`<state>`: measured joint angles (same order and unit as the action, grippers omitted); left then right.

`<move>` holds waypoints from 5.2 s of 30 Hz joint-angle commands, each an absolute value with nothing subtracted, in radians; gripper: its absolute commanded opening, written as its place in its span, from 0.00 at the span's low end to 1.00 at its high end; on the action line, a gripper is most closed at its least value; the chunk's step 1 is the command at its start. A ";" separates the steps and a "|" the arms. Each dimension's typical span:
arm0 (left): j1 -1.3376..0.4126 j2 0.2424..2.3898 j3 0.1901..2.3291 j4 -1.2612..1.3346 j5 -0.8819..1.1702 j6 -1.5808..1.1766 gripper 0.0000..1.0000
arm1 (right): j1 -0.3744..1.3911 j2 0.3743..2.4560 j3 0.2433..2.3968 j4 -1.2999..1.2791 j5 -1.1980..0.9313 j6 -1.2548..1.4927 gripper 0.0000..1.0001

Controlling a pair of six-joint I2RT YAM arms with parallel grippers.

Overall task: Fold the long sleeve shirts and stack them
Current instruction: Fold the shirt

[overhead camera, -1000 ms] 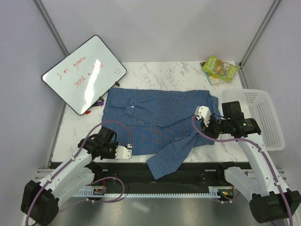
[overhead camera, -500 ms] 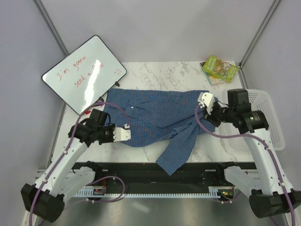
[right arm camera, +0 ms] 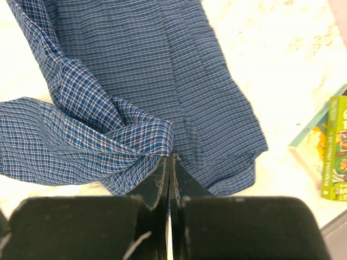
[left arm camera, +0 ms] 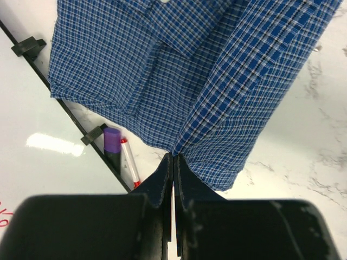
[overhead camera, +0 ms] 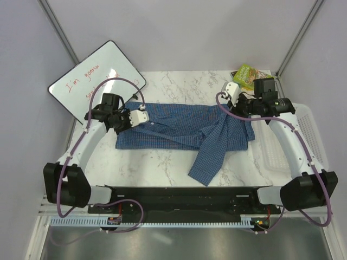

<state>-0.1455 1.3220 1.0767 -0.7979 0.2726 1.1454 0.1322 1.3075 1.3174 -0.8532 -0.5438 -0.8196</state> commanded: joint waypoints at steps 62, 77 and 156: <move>-0.104 1.838 1.353 -0.659 0.245 1.023 0.51 | 0.123 1.698 1.384 -0.552 -0.328 -0.690 0.00; -0.100 1.914 1.437 -0.738 0.268 1.077 0.05 | 0.121 1.667 1.382 -0.574 -0.334 -0.707 0.00; -0.276 1.874 1.247 -0.690 0.132 0.693 0.57 | 0.152 1.784 1.359 -0.855 -0.347 -0.551 0.40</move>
